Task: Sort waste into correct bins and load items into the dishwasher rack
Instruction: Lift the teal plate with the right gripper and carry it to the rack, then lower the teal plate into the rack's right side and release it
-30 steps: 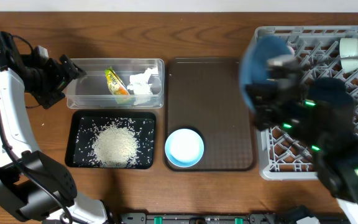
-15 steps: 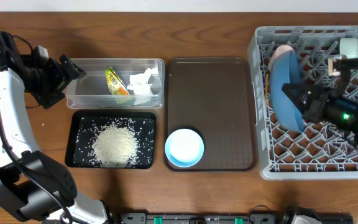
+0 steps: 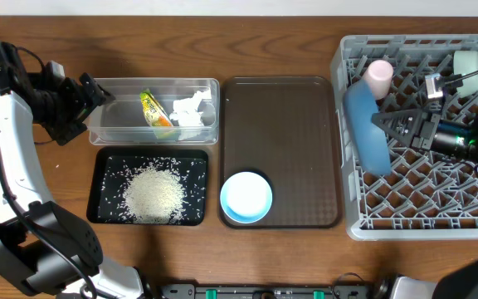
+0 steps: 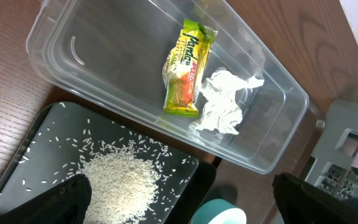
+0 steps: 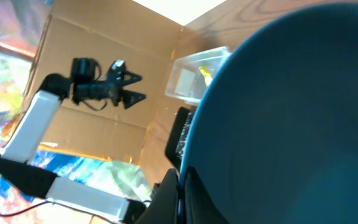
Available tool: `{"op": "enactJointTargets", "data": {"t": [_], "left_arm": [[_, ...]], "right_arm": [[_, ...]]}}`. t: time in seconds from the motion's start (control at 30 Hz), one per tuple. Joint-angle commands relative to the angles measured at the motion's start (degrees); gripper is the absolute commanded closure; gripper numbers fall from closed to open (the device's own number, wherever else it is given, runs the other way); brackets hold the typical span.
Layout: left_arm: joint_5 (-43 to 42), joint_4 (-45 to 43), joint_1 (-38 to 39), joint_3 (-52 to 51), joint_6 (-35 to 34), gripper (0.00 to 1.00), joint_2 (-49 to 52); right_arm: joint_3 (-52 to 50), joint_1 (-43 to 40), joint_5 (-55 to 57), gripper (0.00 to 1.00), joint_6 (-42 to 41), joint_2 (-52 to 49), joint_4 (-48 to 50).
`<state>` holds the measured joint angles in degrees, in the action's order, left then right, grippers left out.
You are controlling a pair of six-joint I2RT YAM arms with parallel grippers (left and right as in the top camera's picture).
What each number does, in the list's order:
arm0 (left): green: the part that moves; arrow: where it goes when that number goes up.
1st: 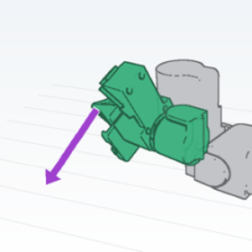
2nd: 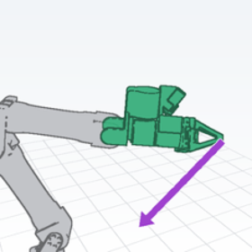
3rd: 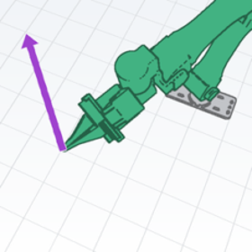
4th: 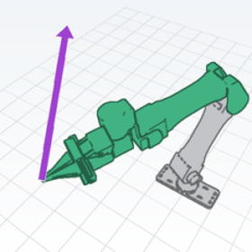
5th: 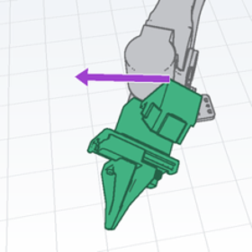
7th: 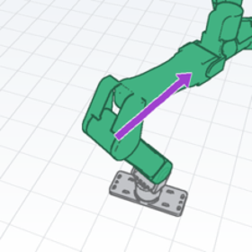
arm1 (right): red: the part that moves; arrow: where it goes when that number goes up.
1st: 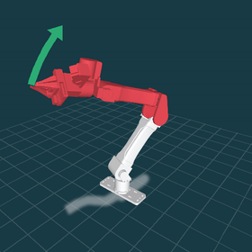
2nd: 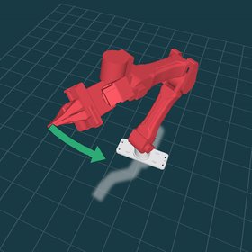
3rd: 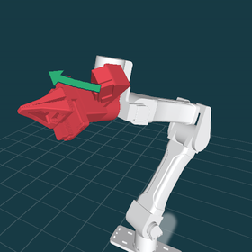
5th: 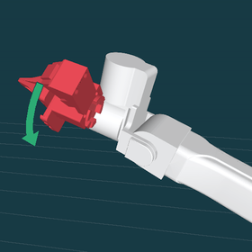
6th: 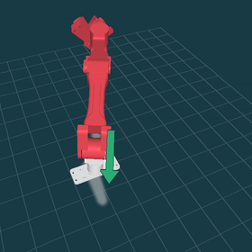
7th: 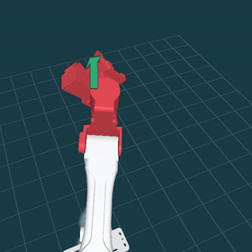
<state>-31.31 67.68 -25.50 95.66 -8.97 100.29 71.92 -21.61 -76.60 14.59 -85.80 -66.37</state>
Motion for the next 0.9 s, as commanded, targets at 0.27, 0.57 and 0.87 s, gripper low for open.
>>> {"op": "enactJointTargets", "data": {"t": [0.27,0.57,0.87], "left_arm": [[-0.07,0.22,-0.2,1.31,0.37,0.04,-0.96],[-0.07,0.22,-0.2,1.31,0.37,0.04,-0.96],[-0.07,0.22,-0.2,1.31,0.37,0.04,-0.96]], "right_arm": [[-0.48,-9.31,2.97,0.99,5.38,-7.48,-1.27],[-0.48,-19.67,3.43,0.99,5.35,-7.48,-3.3],[-0.48,-21.84,-11.74,0.99,7.54,-7.48,-7.93]]}}
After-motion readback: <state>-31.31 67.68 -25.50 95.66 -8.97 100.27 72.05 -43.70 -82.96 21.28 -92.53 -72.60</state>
